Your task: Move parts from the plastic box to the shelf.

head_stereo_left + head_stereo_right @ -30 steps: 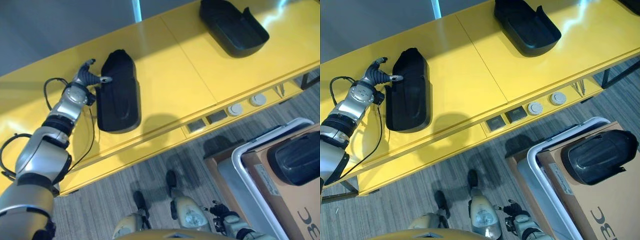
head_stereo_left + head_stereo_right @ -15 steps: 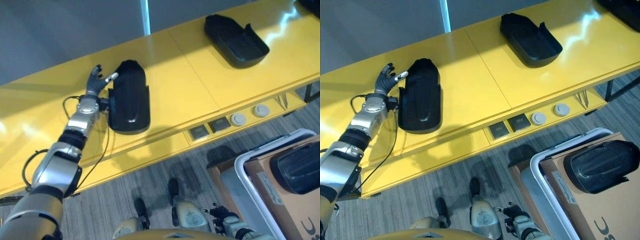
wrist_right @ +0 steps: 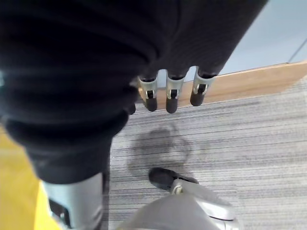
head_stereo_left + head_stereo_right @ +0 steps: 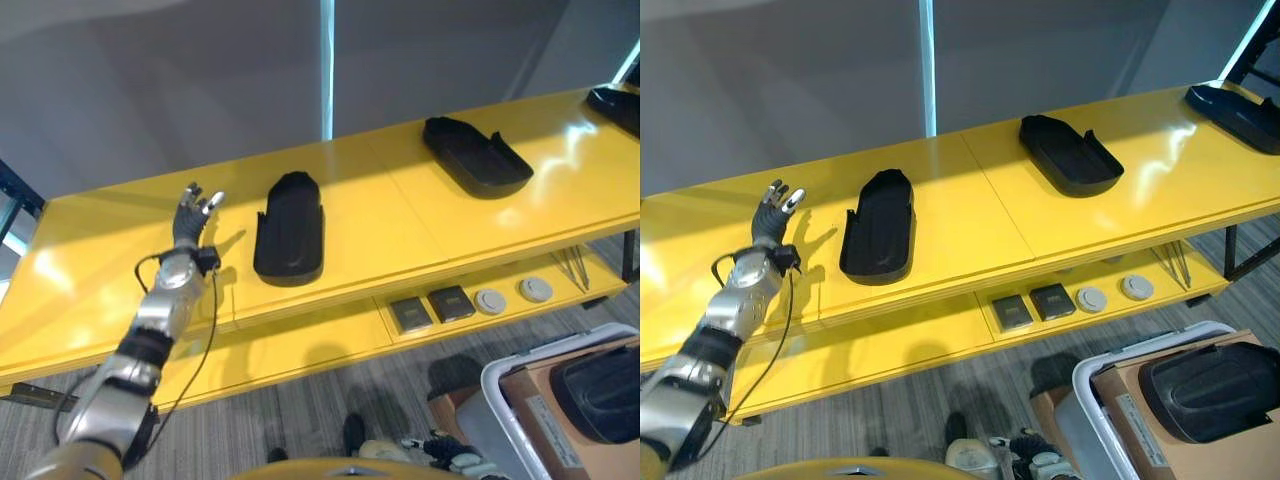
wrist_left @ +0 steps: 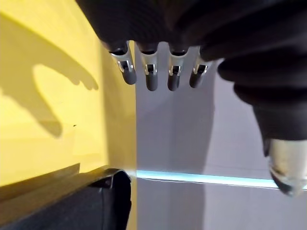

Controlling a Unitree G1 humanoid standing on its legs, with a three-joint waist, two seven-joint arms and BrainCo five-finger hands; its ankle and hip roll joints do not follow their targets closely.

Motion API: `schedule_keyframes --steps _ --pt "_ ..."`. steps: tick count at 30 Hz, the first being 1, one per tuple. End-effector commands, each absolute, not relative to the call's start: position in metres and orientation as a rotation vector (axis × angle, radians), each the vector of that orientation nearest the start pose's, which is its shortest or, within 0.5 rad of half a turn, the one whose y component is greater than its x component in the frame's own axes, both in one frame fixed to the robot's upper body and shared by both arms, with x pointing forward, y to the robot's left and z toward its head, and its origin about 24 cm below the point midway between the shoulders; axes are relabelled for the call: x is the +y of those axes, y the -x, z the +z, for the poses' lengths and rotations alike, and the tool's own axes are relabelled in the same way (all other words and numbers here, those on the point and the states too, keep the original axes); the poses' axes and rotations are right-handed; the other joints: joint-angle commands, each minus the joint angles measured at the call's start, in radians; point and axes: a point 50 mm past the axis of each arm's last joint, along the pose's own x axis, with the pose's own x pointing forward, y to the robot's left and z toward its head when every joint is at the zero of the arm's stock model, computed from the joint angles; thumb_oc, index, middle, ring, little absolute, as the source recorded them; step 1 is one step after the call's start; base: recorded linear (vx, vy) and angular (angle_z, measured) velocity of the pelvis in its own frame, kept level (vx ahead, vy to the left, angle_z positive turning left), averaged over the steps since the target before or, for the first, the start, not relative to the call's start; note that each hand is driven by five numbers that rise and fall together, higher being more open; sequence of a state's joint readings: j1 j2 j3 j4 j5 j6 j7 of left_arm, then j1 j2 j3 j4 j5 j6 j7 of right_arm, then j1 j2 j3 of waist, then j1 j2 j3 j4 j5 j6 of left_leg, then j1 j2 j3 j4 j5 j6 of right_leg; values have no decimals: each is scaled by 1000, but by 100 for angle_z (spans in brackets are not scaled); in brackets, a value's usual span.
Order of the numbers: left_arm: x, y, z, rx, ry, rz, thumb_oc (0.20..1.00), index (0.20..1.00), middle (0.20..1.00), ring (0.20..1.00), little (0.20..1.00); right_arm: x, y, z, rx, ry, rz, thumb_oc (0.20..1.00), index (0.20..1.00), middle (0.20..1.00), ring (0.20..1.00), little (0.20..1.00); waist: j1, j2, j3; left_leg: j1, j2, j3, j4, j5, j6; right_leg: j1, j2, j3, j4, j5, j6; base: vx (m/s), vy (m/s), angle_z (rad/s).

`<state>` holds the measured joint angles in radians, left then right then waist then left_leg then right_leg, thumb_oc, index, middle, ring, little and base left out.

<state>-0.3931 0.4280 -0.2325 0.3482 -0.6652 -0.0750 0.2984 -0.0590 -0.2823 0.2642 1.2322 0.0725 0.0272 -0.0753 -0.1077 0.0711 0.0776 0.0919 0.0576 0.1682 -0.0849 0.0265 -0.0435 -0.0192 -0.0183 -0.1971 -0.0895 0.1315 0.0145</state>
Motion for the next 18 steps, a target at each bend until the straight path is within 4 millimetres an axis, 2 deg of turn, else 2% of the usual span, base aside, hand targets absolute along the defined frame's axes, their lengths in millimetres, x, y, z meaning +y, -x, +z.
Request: schedule_keyframes --steps 1,2,3,4,5,8,11,14,18 --pt "201 -320 119 -246 152 100 1000 1000 1000 1000 1000 -242 -107 -157 1229 436 -38 1000 1000 1000 1000 1000 24 -28 1 39 61 -61 -2 -57 -43 71 -77 -14 2 -119 99 -22 55 18" --pt "199 -309 115 -257 126 66 1000 1000 1000 1000 1000 -240 -105 -158 1228 433 -29 1000 1000 1000 1000 1000 28 -32 -1 40 58 -67 -2 -59 -41 77 -80 -18 2 -120 99 -9 65 19" --pt "192 -287 117 -308 74 -30 1000 1000 1000 1000 1000 -236 -105 -159 1220 428 -17 1000 1000 1000 1000 1000 41 -40 -2 42 55 -76 -2 -66 -38 84 -84 -26 5 -120 100 -3 53 19" --pt "193 -286 117 -306 74 -29 868 868 868 868 868 -236 -104 -159 1222 429 -16 1000 1000 1000 1000 1000 40 -41 -3 42 55 -76 -2 -66 -38 85 -84 -26 5 -120 100 1 72 32" --pt "189 -268 114 -322 51 -95 200 200 200 200 200 -231 -104 -160 1214 433 12 1000 1000 1000 1000 1000 51 -47 -5 43 51 -82 -2 -72 -35 89 -88 -30 7 -120 102 9 54 40" --pt "183 -244 111 -328 7 -183 200 200 200 200 200 -223 -105 -161 1193 434 41 1000 1000 1000 1000 1000 71 -56 -5 40 47 -91 -2 -78 -32 93 -94 -39 7 -118 105 3 45 16" --pt "179 -227 104 -294 -67 -270 200 200 200 200 200 -213 -115 -159 1142 424 66 1000 1000 1000 1000 1000 87 -68 4 26 43 -97 -2 -77 -27 87 -98 -41 3 -111 111 -17 34 4" --pt "169 -226 96 -252 -48 -344 200 200 200 200 200 -208 -117 -160 1136 436 95 1000 1000 1000 1000 1000 84 -79 14 7 42 -91 -2 -74 -27 69 -97 -34 2 -106 114 0 0 0" --pt "154 -233 91 -236 -43 -389 200 200 200 200 200 -204 -117 -160 1131 437 105 1000 1000 1000 1000 1000 64 -87 30 -13 48 -74 -2 -73 -28 34 -91 -11 2 -101 114 -15 -6 -9"
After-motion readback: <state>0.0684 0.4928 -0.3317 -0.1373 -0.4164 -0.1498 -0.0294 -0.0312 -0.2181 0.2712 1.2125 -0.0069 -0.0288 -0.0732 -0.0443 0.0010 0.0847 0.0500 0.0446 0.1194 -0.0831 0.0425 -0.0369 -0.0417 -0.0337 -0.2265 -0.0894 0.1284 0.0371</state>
